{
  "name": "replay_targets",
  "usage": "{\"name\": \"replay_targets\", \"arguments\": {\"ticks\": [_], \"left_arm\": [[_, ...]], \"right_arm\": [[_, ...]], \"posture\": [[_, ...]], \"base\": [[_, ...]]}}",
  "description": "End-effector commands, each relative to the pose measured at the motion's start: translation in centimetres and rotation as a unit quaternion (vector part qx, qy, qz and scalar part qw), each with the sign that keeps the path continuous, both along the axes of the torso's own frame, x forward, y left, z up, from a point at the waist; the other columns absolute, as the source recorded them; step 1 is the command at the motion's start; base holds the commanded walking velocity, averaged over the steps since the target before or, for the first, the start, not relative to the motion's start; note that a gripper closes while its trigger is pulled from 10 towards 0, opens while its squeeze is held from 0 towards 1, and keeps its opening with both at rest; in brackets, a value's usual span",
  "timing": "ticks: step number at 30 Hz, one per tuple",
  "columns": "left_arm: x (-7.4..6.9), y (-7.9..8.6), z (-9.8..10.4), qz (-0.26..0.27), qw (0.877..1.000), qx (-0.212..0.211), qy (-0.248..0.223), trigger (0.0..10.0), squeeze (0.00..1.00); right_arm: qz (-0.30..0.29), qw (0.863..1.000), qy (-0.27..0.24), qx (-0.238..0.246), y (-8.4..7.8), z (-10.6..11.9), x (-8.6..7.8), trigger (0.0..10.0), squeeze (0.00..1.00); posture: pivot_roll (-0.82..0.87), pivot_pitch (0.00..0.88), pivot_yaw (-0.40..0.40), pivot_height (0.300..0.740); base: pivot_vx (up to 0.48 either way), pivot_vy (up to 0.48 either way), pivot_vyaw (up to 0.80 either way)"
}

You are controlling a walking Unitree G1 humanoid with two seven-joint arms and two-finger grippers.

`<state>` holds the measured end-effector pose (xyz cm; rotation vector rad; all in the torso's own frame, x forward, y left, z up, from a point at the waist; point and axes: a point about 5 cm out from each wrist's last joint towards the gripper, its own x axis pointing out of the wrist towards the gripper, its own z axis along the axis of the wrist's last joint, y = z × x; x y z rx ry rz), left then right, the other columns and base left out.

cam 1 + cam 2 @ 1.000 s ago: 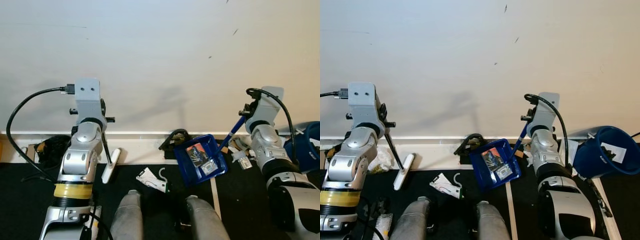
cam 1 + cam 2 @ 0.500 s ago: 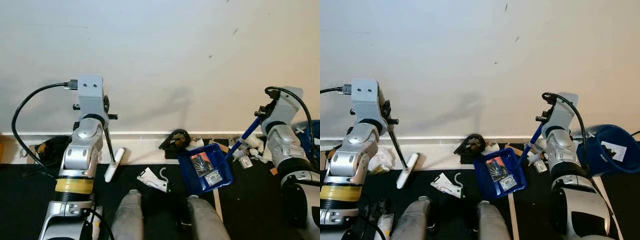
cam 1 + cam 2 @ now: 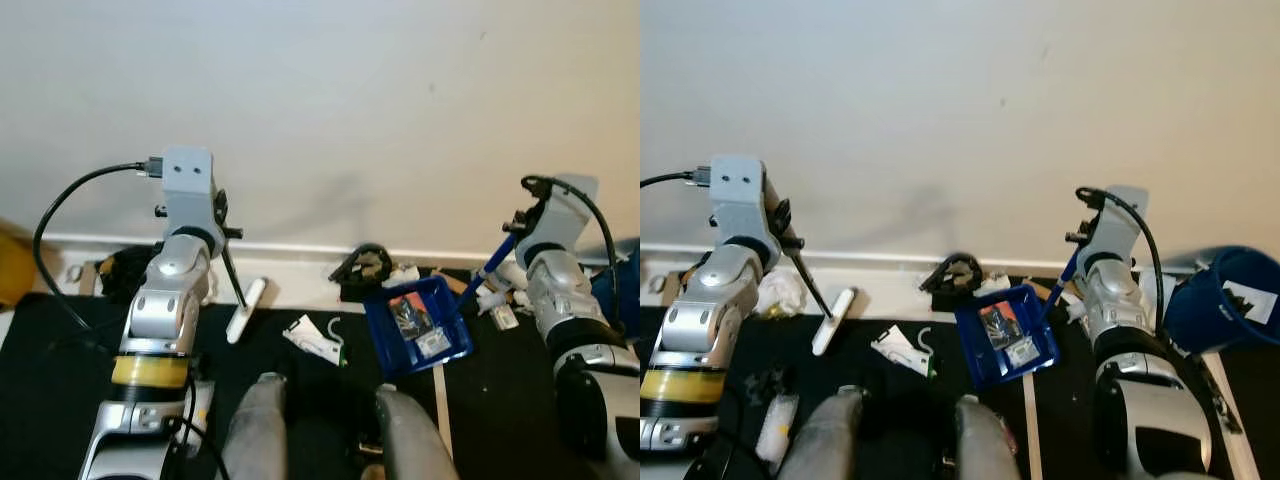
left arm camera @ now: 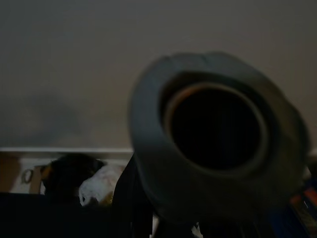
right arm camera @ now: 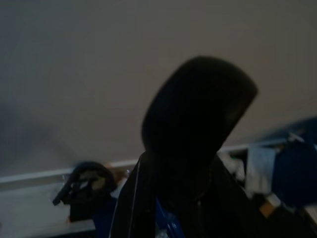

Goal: Sweep floor

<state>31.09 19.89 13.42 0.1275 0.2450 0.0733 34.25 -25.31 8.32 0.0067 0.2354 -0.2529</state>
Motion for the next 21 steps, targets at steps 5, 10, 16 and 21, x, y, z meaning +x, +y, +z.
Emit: {"name": "replay_targets", "arguments": {"ticks": [5,10,16,21], "left_arm": [[-0.14,-0.55,-0.3,-0.016,1.0,-0.002,0.007,10.0,0.0],[-0.07,-0.44,-0.35,-0.021,1.0,0.008,0.012,10.0,0.0],[0.02,-0.59,-0.48,-0.034,0.999,0.024,0.021,10.0,0.0],[0.05,-0.66,-0.48,-0.032,0.999,0.022,0.018,10.0,0.0]], "right_arm": [[-0.002,0.999,0.041,0.008,0.23,-2.05,-1.11,10.0,0.0],[-0.005,0.999,0.045,0.008,0.18,-2.26,-1.24,10.0,0.0],[-0.005,0.999,0.046,0.008,0.16,-2.35,-1.34,10.0,0.0],[-0.006,0.999,0.047,0.008,0.15,-2.38,-1.36,10.0,0.0]], "posture": [[0.15,0.113,-0.112,0.74],[0.15,0.11,-0.112,0.74],[0.15,0.107,-0.11,0.74],[0.15,0.109,-0.109,0.74]], "base": [[0.0,0.0,0.0],[0.0,0.0,0.0],[0.0,-0.16,0.0],[0.0,-0.438,0.0]]}}
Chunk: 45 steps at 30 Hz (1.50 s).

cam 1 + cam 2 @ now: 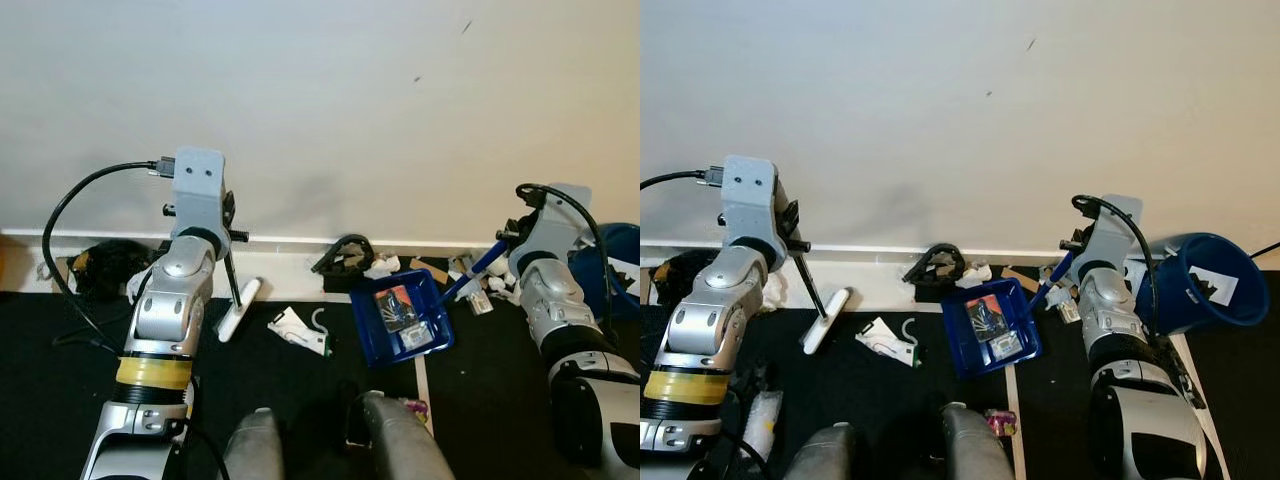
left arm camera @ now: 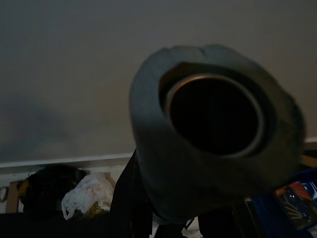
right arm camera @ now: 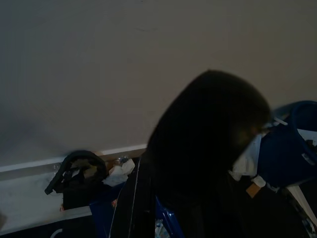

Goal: Sweep floor

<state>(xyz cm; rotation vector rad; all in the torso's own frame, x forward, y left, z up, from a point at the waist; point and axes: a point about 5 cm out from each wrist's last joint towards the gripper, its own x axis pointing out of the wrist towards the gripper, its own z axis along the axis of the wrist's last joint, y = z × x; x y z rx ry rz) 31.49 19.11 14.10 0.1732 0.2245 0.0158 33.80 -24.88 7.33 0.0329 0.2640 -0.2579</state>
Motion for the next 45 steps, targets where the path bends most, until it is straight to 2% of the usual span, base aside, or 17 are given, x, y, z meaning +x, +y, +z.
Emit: {"name": "replay_targets", "arguments": {"ticks": [1,9,11,20,31,34,36,44,45], "left_arm": [[-0.4,0.2,-1.2,0.007,1.0,-0.011,0.024,10.0,0.0],[-0.2,0.8,-1.1,0.021,1.0,0.0,0.014,10.0,0.0],[-0.2,1.4,-0.9,0.035,0.999,0.003,0.007,10.0,0.0],[-0.1,1.8,-0.9,0.039,0.999,0.007,0.007,10.0,0.0],[-0.1,1.1,-1.0,0.034,0.999,-0.004,0.0,10.0,0.0],[-0.1,1.4,-1.0,0.05,0.999,-0.016,-0.004,10.0,0.0],[0.0,1.6,-0.9,0.055,0.998,-0.001,-0.009,10.0,0.0],[0.0,2.1,-0.8,0.066,0.998,0.015,-0.02,10.0,0.0],[0.0,2.4,-0.6,0.072,0.996,0.026,-0.038,10.0,0.0]], "right_arm": [[-0.002,0.999,0.035,-0.006,-0.3,-1.4,-0.9,10.0,0.0],[0.0,0.999,0.034,-0.003,-0.3,-1.3,-0.9,10.0,0.0],[0.004,1.0,0.023,0.005,-0.2,-0.9,-0.6,10.0,0.0],[0.01,1.0,0.017,0.007,0.1,-0.4,-0.1,10.0,0.0],[0.015,1.0,0.019,0.008,0.7,-0.8,-0.2,10.0,0.0],[0.015,1.0,0.019,0.008,0.6,-0.8,-0.2,10.0,0.0],[0.016,1.0,0.019,0.009,0.6,-0.7,-0.2,10.0,0.0],[0.019,1.0,0.018,0.008,0.8,-0.5,0.0,10.0,0.0],[0.021,1.0,0.014,0.011,1.0,-0.5,0.1,10.0,0.0]], "posture": [[0.15,0.11,-0.109,0.74],[0.14,0.114,-0.112,0.74],[0.14,0.119,-0.115,0.74],[0.14,0.119,-0.121,0.74],[0.13,0.122,-0.121,0.74],[0.13,0.122,-0.121,0.74],[0.13,0.124,-0.122,0.74],[0.13,0.123,-0.126,0.74],[0.13,0.124,-0.126,0.74]], "base": [[0.0,0.0,0.0],[0.0,0.0,0.0],[0.0,0.0,0.0],[0.0,0.0,0.0],[0.0,-0.475,0.0],[0.0,0.0,0.0],[0.0,0.0,0.0],[0.0,0.0,0.0],[0.0,0.0,0.0]]}}
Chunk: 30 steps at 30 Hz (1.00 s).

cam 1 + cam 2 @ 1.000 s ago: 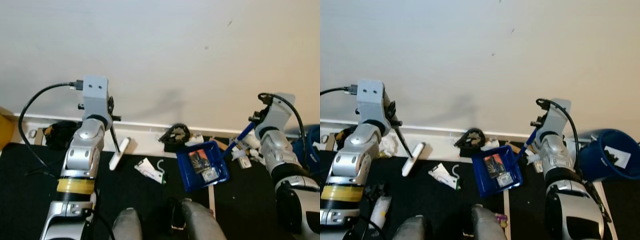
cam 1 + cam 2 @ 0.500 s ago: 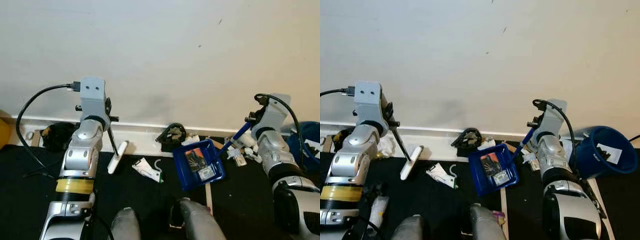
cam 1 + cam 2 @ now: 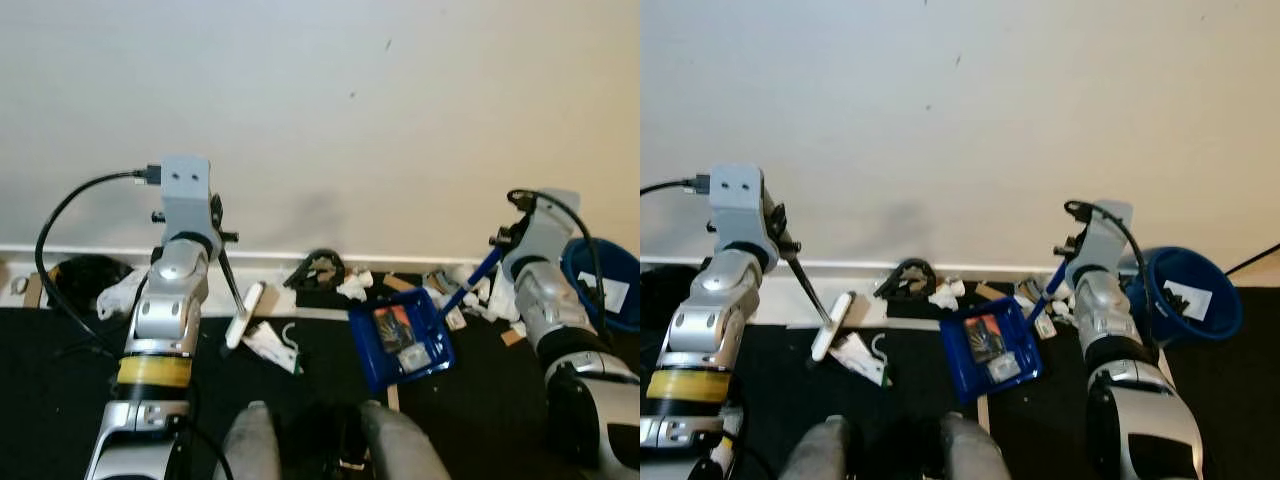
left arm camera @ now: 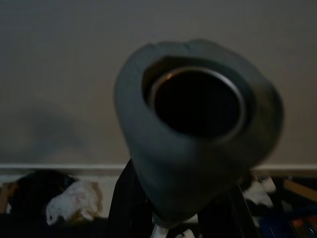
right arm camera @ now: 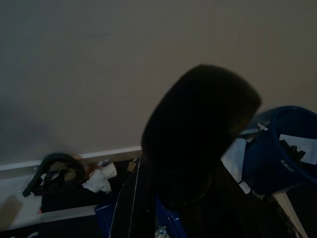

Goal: Sweep floor

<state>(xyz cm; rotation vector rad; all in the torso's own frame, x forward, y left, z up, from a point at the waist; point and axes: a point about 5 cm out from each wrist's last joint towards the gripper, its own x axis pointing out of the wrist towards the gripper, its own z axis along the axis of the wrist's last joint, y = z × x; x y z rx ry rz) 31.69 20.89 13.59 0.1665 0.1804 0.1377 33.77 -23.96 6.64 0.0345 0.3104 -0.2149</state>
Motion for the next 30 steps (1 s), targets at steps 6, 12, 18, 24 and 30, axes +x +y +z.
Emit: {"name": "replay_targets", "arguments": {"ticks": [6,12,18,24,30], "left_arm": [[-0.2,1.1,-0.3,0.022,1.0,0.019,-0.001,10.0,0.0],[-0.1,1.4,-0.3,0.028,0.999,0.015,-0.003,10.0,0.0],[0.0,1.5,-0.2,0.029,0.999,0.02,-0.006,10.0,0.0],[0.2,1.9,0.1,0.027,0.999,0.018,-0.009,10.0,0.0],[0.4,2.2,0.3,0.021,1.0,0.016,-0.011,10.0,0.0]], "right_arm": [[0.014,0.999,-0.021,0.024,1.2,0.5,0.6,10.0,0.0],[0.015,0.999,-0.022,0.034,1.9,0.4,0.8,10.0,0.0],[0.006,0.998,-0.017,0.057,2.2,-0.1,0.6,10.0,0.0],[-0.006,0.995,-0.029,0.098,2.2,0.4,1.0,10.0,0.0],[-0.01,0.993,-0.047,0.107,0.8,1.7,1.4,10.0,0.0]], "posture": [[0.13,0.126,-0.128,0.74],[0.13,0.135,-0.13,0.74],[0.14,0.153,-0.131,0.74],[0.14,0.151,-0.13,0.74],[0.14,0.13,-0.123,0.74]], "base": [[0.0,0.0,0.0],[0.0,0.0,0.0],[0.0,0.0,0.0],[0.0,0.0,0.0],[0.0,0.0,0.0]]}}
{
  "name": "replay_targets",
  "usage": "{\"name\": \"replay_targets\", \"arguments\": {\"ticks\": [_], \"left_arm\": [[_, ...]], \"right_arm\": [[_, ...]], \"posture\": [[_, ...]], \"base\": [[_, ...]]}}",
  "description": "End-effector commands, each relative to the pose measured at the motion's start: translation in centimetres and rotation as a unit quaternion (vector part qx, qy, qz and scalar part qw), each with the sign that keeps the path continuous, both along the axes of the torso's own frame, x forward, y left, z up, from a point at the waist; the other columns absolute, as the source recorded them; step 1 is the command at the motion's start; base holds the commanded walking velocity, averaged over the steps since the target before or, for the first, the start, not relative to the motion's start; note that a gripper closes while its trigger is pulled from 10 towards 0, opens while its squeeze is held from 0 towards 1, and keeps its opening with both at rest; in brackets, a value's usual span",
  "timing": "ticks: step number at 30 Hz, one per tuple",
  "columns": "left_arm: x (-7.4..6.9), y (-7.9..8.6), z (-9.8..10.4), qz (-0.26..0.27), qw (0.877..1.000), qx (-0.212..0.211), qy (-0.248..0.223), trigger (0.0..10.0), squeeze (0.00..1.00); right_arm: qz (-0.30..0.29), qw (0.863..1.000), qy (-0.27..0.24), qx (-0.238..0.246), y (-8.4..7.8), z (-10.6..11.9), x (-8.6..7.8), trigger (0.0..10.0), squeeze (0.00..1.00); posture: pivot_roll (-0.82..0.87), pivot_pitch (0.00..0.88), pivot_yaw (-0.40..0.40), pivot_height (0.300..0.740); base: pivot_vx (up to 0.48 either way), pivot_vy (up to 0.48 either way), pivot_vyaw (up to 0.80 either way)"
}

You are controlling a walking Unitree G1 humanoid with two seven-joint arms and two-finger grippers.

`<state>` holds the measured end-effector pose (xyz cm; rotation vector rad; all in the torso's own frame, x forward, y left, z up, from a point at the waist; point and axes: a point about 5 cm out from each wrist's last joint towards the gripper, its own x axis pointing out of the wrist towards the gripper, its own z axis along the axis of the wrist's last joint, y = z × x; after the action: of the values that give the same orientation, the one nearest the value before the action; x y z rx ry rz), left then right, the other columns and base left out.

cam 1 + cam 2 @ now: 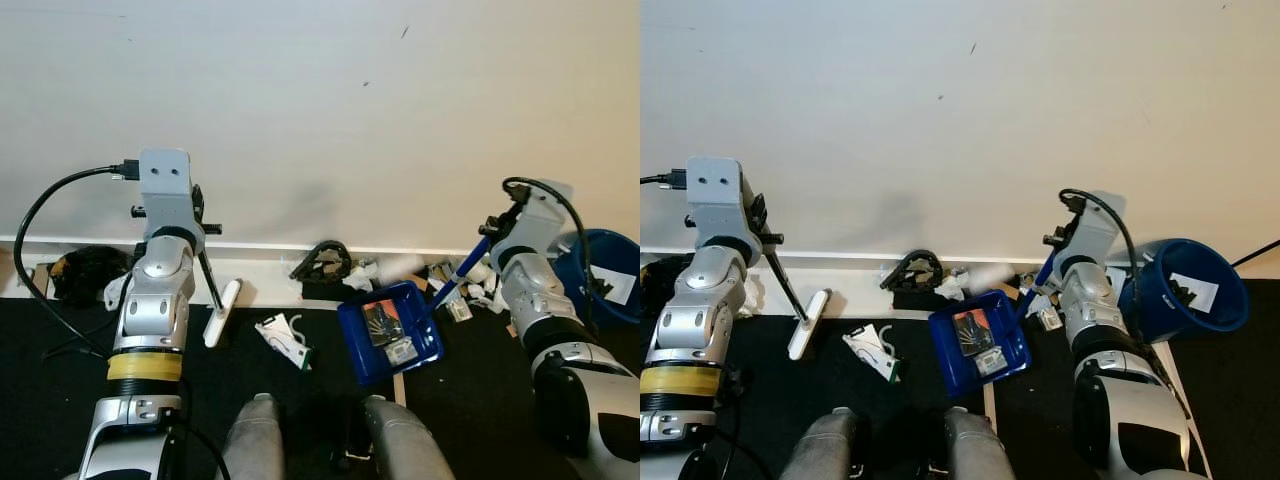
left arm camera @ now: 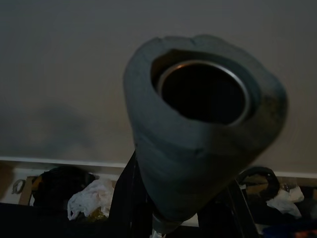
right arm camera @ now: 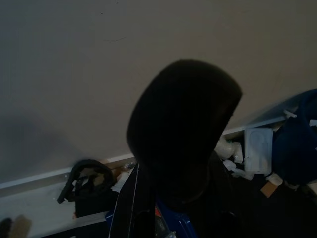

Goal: Sweep floor

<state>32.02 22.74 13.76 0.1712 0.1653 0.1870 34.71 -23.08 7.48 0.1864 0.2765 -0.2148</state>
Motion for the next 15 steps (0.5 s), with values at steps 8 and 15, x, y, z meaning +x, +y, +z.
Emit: {"name": "replay_targets", "arguments": {"ticks": [8,15], "left_arm": [[0.26,0.26,0.09,-0.009,1.0,0.015,0.001,10.0,0.0],[0.42,0.05,0.04,-0.015,1.0,0.018,0.004,10.0,0.0]], "right_arm": [[0.009,0.999,-0.027,0.02,-0.8,1.03,0.23,10.0,0.0],[0.021,1.0,-0.012,-0.002,-0.42,0.13,-0.24,10.0,0.0]], "posture": [[0.14,0.114,-0.114,0.74],[0.14,0.11,-0.111,0.74]], "base": [[0.0,0.0,0.0],[0.0,0.0,0.0]]}}
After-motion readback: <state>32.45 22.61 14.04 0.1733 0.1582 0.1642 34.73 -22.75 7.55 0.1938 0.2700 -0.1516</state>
